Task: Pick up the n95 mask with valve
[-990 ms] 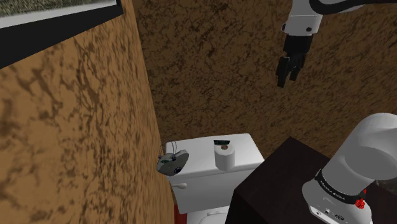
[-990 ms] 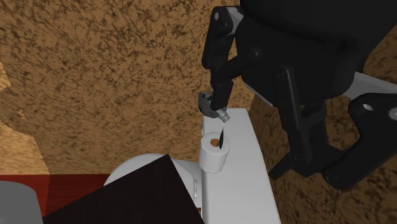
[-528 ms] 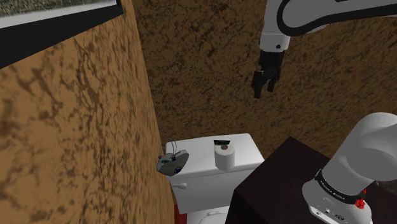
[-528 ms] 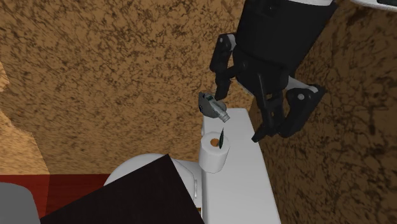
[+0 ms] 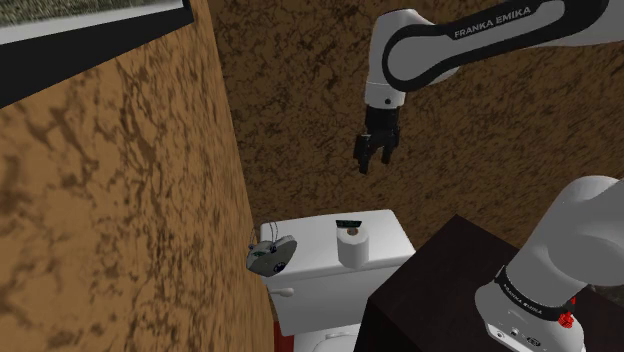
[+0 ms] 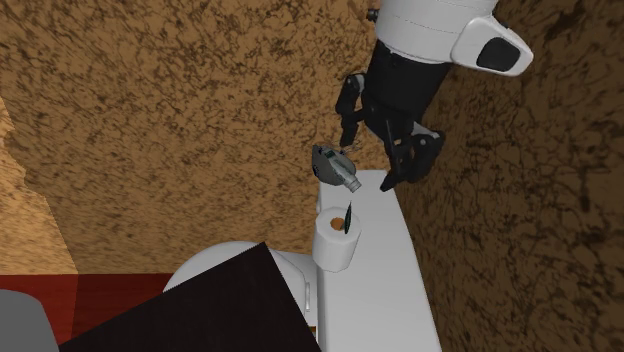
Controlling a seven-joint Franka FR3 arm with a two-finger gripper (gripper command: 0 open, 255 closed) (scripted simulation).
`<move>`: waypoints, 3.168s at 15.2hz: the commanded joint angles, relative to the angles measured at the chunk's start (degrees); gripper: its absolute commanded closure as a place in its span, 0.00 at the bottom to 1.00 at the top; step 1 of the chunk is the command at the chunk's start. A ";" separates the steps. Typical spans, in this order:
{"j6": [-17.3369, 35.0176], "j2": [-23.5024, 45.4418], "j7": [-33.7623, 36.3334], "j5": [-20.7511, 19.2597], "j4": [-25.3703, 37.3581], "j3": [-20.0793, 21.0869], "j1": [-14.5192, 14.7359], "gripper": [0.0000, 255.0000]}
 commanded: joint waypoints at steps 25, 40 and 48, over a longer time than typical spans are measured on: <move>15.56 52.72 12.84 -1.17 39.85 6.93 10.05 0.00; 19.70 56.24 12.18 -1.41 39.14 6.65 10.39 1.00; 17.55 54.30 12.51 -1.27 39.39 6.80 10.19 1.00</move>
